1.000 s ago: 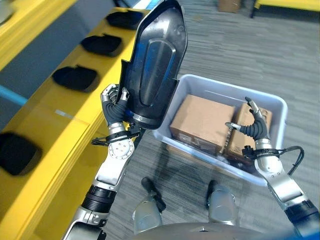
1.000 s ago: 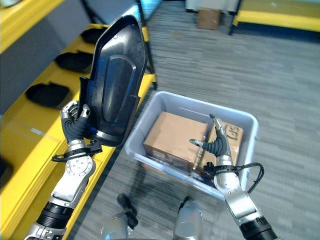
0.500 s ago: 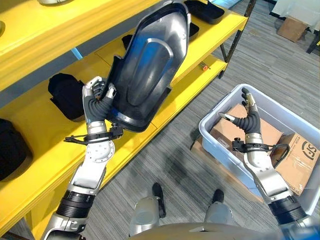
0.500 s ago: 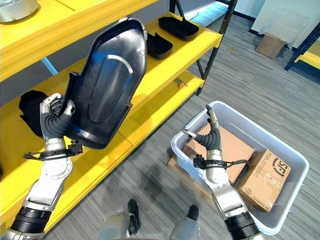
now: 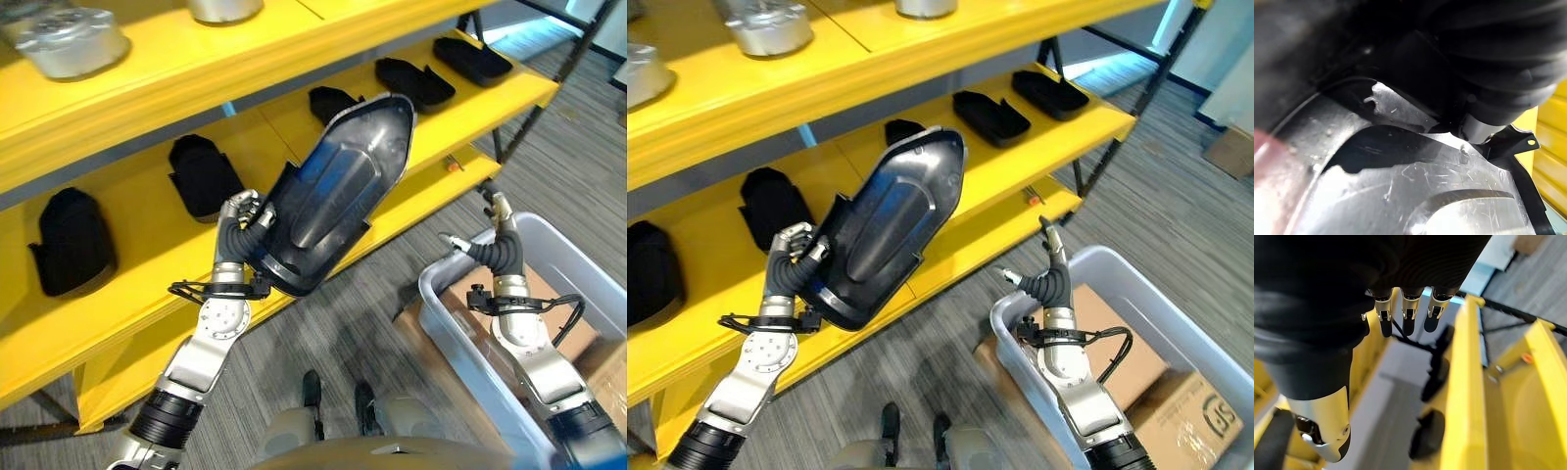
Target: Move parts from the plastic box to the shelf.
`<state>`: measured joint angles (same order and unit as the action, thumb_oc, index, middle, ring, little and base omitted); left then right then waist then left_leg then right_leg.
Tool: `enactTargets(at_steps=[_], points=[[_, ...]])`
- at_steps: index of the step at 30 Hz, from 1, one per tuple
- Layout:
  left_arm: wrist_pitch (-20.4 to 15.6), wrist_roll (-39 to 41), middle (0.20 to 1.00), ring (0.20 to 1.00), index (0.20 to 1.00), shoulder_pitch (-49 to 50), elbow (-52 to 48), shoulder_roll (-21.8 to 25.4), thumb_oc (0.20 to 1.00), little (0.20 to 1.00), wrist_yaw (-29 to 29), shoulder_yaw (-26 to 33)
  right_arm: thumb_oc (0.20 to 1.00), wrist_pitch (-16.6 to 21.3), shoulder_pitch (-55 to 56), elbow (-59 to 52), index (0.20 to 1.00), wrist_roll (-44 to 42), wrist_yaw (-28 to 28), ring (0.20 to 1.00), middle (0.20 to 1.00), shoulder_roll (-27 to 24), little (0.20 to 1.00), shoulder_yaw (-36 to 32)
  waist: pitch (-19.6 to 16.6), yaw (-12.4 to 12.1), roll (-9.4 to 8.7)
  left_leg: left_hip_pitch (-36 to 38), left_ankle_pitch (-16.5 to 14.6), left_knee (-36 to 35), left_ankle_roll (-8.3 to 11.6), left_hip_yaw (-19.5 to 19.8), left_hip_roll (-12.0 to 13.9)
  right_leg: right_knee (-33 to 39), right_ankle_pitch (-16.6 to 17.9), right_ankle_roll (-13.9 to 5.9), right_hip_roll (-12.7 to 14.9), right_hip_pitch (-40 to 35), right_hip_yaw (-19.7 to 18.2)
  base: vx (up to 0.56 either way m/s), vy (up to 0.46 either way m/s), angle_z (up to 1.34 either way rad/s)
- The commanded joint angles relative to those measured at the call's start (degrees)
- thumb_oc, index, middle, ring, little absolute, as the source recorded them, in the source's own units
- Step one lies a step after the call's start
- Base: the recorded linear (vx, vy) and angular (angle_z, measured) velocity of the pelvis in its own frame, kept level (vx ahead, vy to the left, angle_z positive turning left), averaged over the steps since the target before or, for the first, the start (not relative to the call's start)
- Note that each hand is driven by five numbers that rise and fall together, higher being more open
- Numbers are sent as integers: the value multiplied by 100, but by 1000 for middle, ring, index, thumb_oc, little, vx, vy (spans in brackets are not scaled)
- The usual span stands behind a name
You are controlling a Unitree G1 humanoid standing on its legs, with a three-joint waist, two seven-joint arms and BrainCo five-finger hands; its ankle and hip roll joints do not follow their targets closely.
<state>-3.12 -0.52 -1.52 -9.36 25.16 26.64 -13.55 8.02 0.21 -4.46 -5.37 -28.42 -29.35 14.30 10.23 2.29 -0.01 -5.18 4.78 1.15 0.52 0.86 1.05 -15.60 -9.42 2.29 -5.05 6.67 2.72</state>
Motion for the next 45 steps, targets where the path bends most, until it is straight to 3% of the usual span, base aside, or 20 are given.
enactTargets(at_steps=[1, 3, 5, 7, 9, 11, 12, 15, 17, 19, 20, 25, 28, 32, 34, 40, 42, 44, 45], points=[[-523, 13, 200, 200, 200, -661, -320, 28, 200, 200, -224, 218, 1000, 579, -152, -504, 1000, 63, -171, 1000, 1000, 204, 1000, -298, 137, 230, -102, 410, -886, 212, -373, -575, -702, 689, 573, -533, -41, -373, -86, -83, -86, 25], [-420, -40, 200, 200, 200, -785, -281, -8, 200, 200, -284, 107, 1000, 560, -93, -528, 1000, 52, -204, 1000, 1000, 221, 1000, -323, 144, 360, -56, 459, -889, 193, -318, -1051, -533, 734, 566, -569, 68, -397, 109, -62, -5, 57], [-376, -52, 200, 200, 200, -848, -261, -9, 200, 200, -246, 37, 1000, 551, -85, -547, 1000, 44, -250, 1000, 1000, 219, 1000, -307, 163, 408, -35, 454, -891, 226, -278, -1174, -441, 705, 524, -559, 121, -386, 163, -72, 42, 81], [-339, -56, 200, 200, 200, -941, -246, -6, 200, 200, -116, -80, 1000, 521, -107, -570, 1000, -1, -248, 1000, 1000, 190, 1000, -270, 235, 495, -8, 387, -894, 396, -136, -1283, -167, 575, 404, -505, 245, -337, 218, -123, 146, 22], [-327, 30, 200, 200, 200, -872, -342, 19, 200, 200, -65, -84, 1000, 530, -117, -585, 1000, -73, -143, 1000, 1000, 82, 1000, -274, 302, 553, -12, 347, -801, 559, 83, -1313, 387, 289, 211, -401, 475, -268, 284, -89, 253, 1], [-346, 40, 200, 200, 200, -825, -365, 36, 200, 200, -48, -68, 1000, 561, -127, -585, 1000, -88, -119, 1000, 1000, 36, 1000, -260, 312, 564, -40, 338, -778, 616, 131, -1282, 573, 166, 139, -368, 562, -241, 298, -41, 213, 17], [-424, 22, 200, 200, 200, -693, -403, 76, 200, 200, 16, -24, 1000, 638, -173, -595, 1000, -167, -26, 1000, 1000, -59, 1000, -200, 326, 551, -78, 299, -435, 761, 235, -1146, 1068, -77, 2, -274, 720, -175, 311, -51, 270, 11], [-500, 25, 200, 200, 200, -559, -409, 88, 200, 200, 103, 24, 1000, 770, -212, -592, 1000, -203, 68, 1000, 1000, -133, 1000, -171, 327, 555, -72, 372, -131, 792, 306, -963, 1391, -313, -115, -208, 816, -73, 307, -47, 285, 6], [-605, -45, 200, 200, 200, -458, -314, 69, 200, 200, 452, 65, 1000, 964, -333, -725, 1000, -406, 284, 1000, 1000, -396, 1000, -205, 354, 608, 66, 622, 339, 631, 482, -814, 1832, -875, -341, -181, 1071, 294, 318, -151, 674, -12], [-648, -6, 200, 200, 200, -450, -264, 71, 200, 200, 571, 61, 1000, 1016, -403, -810, 1000, -435, 412, 1000, 1000, -508, 1000, -238, 415, 615, 163, 613, 529, 545, 569, -784, 1914, -1043, -410, -198, 1183, 425, 327, -153, 605, 21], [-656, 25, 200, 200, 200, -451, -261, 68, 200, 200, 632, 69, 1000, 994, -459, -872, 1000, -451, 441, 1000, 1000, -573, 1000, -249, 467, 600, 215, 547, 634, 543, 612, -744, 1918, -1086, -431, -209, 1247, 470, 335, -157, 558, 36], [-645, 101, 200, 200, 200, -575, -149, 76, 200, 200, 838, 119, 1000, 704, -581, -951, 1000, -627, 663, 1000, 1000, -700, 1000, -398, 584, 631, 393, 518, 70, 336, 642, -1128, 1564, -912, -249, -446, 1575, 526, 503, -131, 503, 34], [-507, -8, 200, 200, 200, -571, -263, 53, 200, 200, 896, 238, 1000, 560, -492, -989, 1000, -552, 746, 1000, 1000, -591, 1000, -473, 556, 526, 375, 426, -219, 640, 596, -1261, 1242, -208, 234, -667, 1787, 264, 653, -59, 380, 34], [-443, -320, 200, 200, 200, -563, -276, 167, 200, 200, 953, 492, 1000, 468, -599, -953, 1000, -404, 824, 1000, 1000, -302, 1000, -427, 522, 349, 103, 437, -903, 859, 381, -1401, 940, 594, 918, -1078, 2020, -26, 709, 10, 176, 51], [-444, -553, 200, 200, 200, -584, -280, 203, 200, 200, 1083, 578, 1000, 419, -612, -967, 1000, -385, 818, 1000, 1000, -216, 1000, -389, 530, 278, -16, 368, -1104, 1094, 312, -1467, 880, 836, 1102, -1195, 2115, -114, 729, -14, 131, 9], [-586, -602, 200, 200, 200, -626, -306, 187, 200, 200, 978, 625, 1000, 518, -649, -1002, 1000, -252, 714, 1000, 1000, -95, 1000, -365, 678, 96, -311, 62, -1678, 1948, 175, -1607, 694, 1517, 1766, -1422, 2485, -299, 735, -36, 170, 9], [-535, -488, 200, 200, 200, -625, -299, 157, 200, 200, 876, 546, 1000, 573, -630, -988, 1000, -96, 638, 1000, 1000, -48, 1000, -382, 703, 40, -402, -9, -1956, 2255, 80, -1550, 582, 1830, 2139, -1517, 2697, -381, 627, 72, 183, 8], [-505, -390, 200, 200, 200, -653, -240, 132, 200, 200, 749, 503, 1000, 655, -556, -999, 1000, 14, 751, 1000, 1000, -26, 1000, -429, 668, 36, -396, -37, -2108, 2385, 15, -1458, 500, 1895, 2240, -1533, 2739, -494, 485, 91, 210, 9], [-463, -338, 200, 200, 200, -719, -156, 95, 200, 200, 681, 434, 1000, 666, -488, -1053, 1000, 88, 760, 1000, 1000, -20, 1000, -458, 627, 94, -395, -55, -2130, 2366, -34, -1335, 401, 1793, 2228, -1509, 2689, -495, 217, 142, 306, 33]])
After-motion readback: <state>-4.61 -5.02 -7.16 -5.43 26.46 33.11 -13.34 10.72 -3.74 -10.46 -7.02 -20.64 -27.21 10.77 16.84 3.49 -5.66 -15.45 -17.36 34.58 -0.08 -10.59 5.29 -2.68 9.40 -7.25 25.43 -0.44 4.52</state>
